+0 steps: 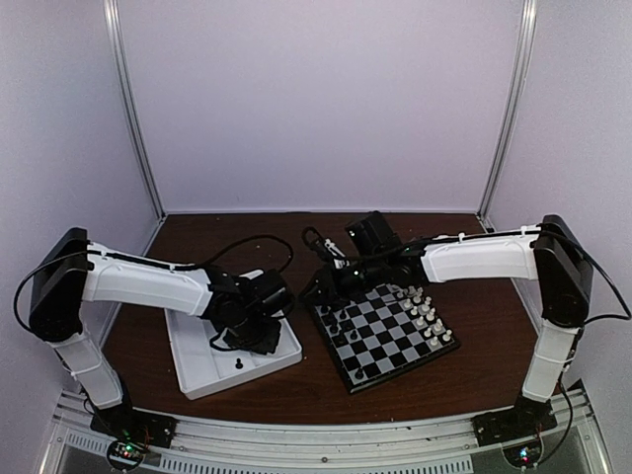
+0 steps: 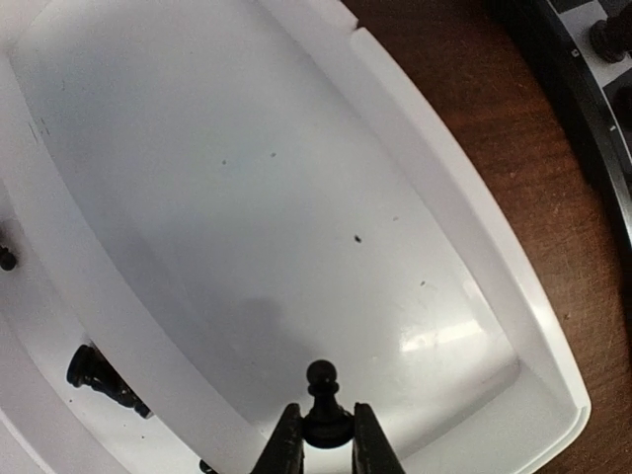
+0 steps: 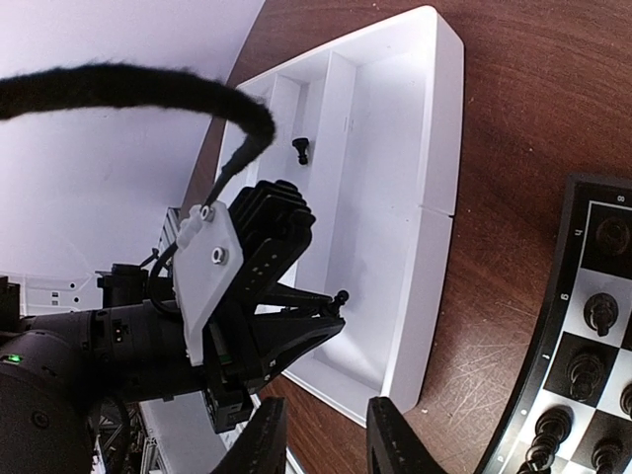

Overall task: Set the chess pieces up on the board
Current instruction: Pick up the chess piece from the storage box.

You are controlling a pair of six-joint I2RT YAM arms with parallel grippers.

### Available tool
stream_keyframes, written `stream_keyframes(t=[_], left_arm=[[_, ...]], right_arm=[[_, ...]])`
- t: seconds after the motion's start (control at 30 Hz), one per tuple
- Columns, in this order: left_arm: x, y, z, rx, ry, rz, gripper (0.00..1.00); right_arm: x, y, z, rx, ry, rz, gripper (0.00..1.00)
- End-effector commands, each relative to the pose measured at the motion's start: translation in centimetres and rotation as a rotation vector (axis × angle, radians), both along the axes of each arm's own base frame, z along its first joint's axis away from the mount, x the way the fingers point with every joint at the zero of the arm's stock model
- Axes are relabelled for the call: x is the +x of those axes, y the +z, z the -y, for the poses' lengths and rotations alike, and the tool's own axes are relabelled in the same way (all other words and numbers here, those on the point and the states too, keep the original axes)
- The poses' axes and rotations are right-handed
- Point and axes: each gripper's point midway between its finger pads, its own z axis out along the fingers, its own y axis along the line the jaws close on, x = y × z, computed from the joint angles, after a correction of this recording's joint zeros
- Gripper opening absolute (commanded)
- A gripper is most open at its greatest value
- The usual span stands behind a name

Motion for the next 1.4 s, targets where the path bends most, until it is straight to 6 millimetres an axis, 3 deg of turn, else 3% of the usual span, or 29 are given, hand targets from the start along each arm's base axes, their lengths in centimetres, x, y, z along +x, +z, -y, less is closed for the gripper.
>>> stream_keyframes(t=[0.0,0.23,0.57,0.97,1.37], left_arm=[[0.5,1.7,1.3,-0.112,-0.058,0.077,0.14],[0.2,3.2,2.0,-0.221,-0.161,0.157,0.14],[-0.5,5.7,2.9,-0.377,-0.264,0.257,0.14],[-1.4,7.3,3.5,-0.509,-0.326,0.317,0.15],[-1.3,8.7,3.8,-0.546,-0.344,0.353,0.15]], right_arm=[[-0.1,0.9,-1.1,0.04,0.02,-0.009,0.31],[-1.2,0.5,-1.6,0.04,0.038,-0.033,0.31],[-2.9,0.3,-4.2,0.103,0.051,-0.074,0.31],[-3.4,0.0,-4.6,0.111,0.057,-0.105,0.34],[-4.2,-1.5,-4.9,0.086,0.069,-0.137,0.34]])
